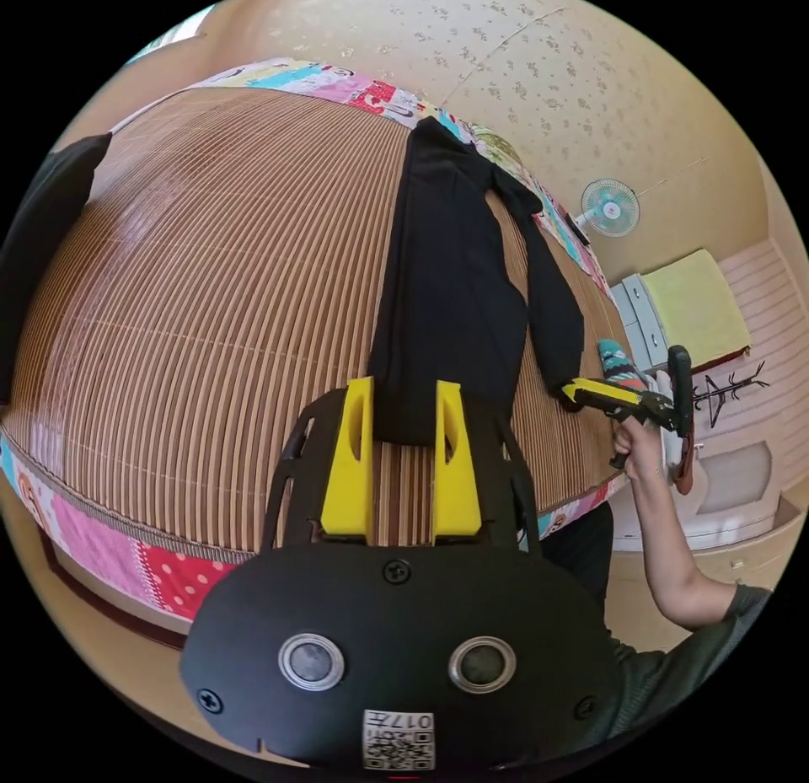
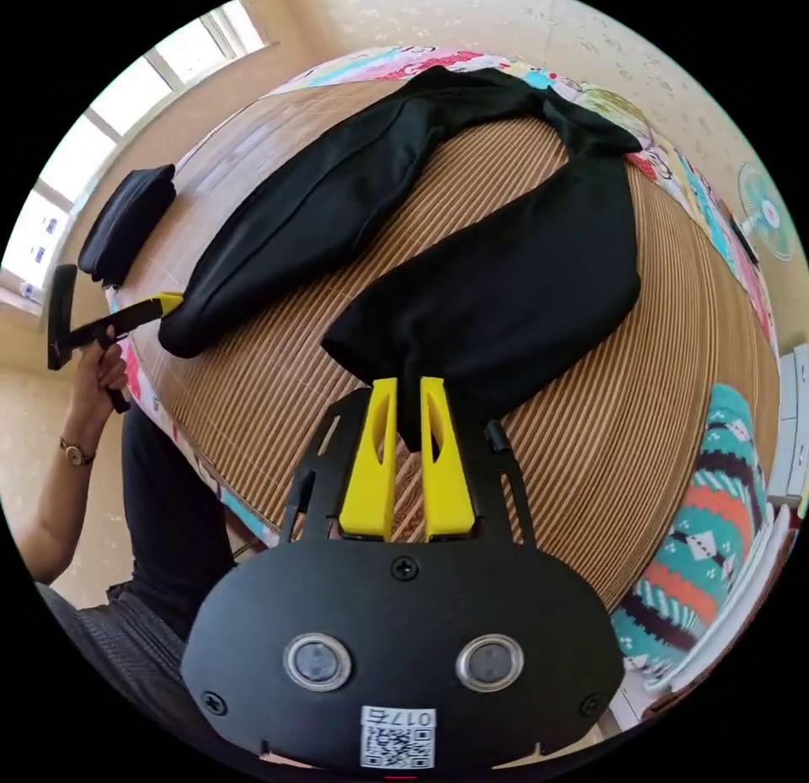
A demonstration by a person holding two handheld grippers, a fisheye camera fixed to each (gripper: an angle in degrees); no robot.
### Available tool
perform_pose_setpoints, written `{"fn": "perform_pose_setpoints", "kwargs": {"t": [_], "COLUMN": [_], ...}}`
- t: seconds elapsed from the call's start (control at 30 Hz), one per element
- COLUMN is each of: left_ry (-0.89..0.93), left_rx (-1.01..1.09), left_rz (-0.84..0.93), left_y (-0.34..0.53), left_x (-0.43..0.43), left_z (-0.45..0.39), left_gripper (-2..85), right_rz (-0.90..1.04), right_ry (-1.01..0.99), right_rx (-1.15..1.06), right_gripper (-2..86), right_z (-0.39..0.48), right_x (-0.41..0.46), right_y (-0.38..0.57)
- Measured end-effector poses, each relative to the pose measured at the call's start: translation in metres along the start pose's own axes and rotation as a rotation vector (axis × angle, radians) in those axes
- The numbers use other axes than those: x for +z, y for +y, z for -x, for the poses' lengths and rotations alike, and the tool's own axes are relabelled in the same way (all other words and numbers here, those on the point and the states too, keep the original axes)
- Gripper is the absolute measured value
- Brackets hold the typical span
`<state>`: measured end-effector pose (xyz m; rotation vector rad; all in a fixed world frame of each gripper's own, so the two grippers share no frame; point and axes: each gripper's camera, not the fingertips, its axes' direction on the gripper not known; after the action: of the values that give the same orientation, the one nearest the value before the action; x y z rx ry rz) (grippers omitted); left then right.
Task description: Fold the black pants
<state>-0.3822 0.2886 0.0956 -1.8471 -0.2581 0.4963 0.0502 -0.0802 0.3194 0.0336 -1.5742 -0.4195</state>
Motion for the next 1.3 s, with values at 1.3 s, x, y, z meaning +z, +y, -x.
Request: {"fn": "perform_pose_setpoints", "kwargs": {"t": [1.3], "left_ry": [0.113], "left_rx": [-0.071], "left_rz": [-0.047], "left_y": [0.032], "left_x": [-0.326], "left_z": [0.099], "left_gripper": [11.6], "right_rz": [-0.031], "right_ry": [-0.308], "right_rx": [0.074], "right_gripper": [8.4], "right_z": [-0.111], "right_x": [-0.172], "right_y": [0.215]}}
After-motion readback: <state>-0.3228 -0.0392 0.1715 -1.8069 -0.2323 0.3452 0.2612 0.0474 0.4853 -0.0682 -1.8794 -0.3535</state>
